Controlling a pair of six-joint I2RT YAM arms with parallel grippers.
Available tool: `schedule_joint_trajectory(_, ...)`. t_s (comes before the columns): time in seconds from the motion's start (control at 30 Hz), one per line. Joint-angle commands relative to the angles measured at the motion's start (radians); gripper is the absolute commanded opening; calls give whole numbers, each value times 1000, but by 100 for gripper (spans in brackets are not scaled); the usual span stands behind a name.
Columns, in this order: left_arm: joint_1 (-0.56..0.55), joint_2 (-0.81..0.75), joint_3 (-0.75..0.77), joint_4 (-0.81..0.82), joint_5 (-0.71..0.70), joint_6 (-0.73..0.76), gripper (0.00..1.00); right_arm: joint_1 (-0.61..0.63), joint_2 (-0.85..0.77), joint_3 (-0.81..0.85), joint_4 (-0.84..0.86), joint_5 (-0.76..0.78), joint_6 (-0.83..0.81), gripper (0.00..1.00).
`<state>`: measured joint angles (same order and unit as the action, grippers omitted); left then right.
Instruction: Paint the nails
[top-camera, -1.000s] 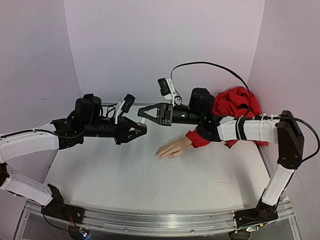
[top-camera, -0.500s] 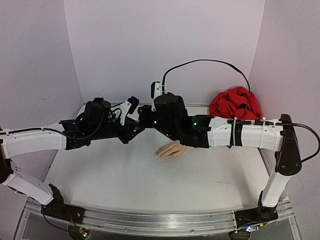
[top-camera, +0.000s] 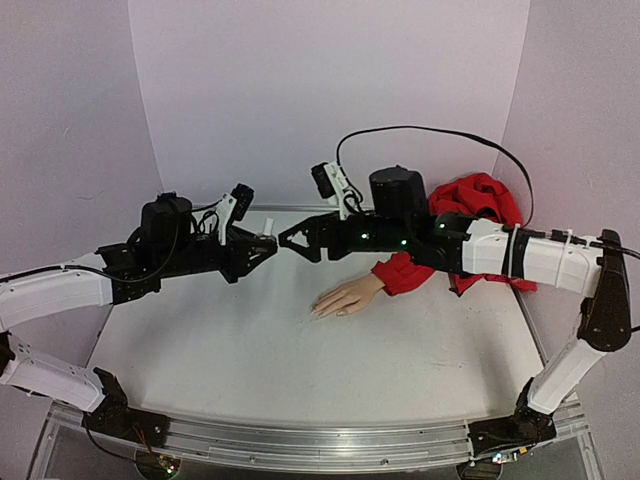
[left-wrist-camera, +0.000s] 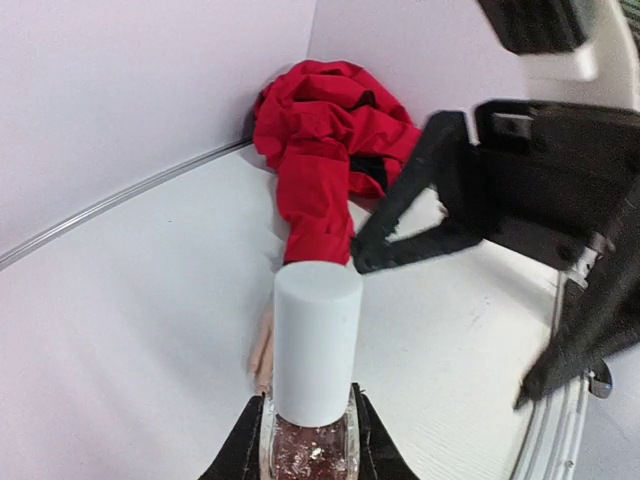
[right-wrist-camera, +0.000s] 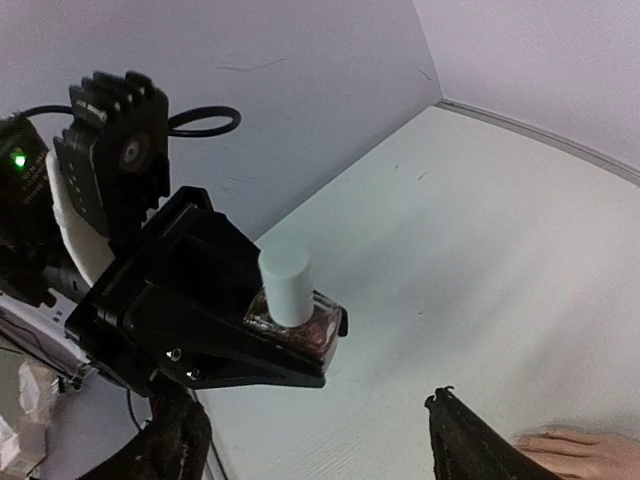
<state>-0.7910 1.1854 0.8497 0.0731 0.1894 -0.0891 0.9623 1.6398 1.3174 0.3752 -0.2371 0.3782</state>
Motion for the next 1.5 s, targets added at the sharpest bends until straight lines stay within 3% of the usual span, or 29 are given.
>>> schedule_joint_trajectory(0.0, -4, -25, 46, 56, 270, -40, 0, -92, -59, -55, 141, -386, 20, 80)
schedule_joint_trajectory(0.17, -4, 26, 124, 58, 652, -84, 0, -130, -73, -139, 402, -629, 166, 78)
schedule_joint_trajectory(0.37, -4, 84, 184, 57, 847, -114, 0, -130, -53, -143, 571, -733, 262, 62)
schedule_joint_trajectory(0.5, -4, 109, 202, 57, 892, -121, 0, -130, -41, -155, 712, -780, 333, 60)
schedule_joint_trajectory(0.63, -5, 122, 209, 58, 903, -124, 0, -130, -45, -166, 764, -808, 347, 67)
schedule_joint_trajectory(0.93, -5, 134, 212, 59, 902, -125, 0, -111, -28, -168, 895, -868, 396, 70)
schedule_joint_trajectory(1.3, -5, 137, 220, 59, 907, -130, 0, -84, 38, -141, 915, -878, 389, 28)
schedule_joint_trajectory(1.47, -5, 138, 215, 59, 903, -129, 0, -84, 30, -159, 915, -862, 376, 14)
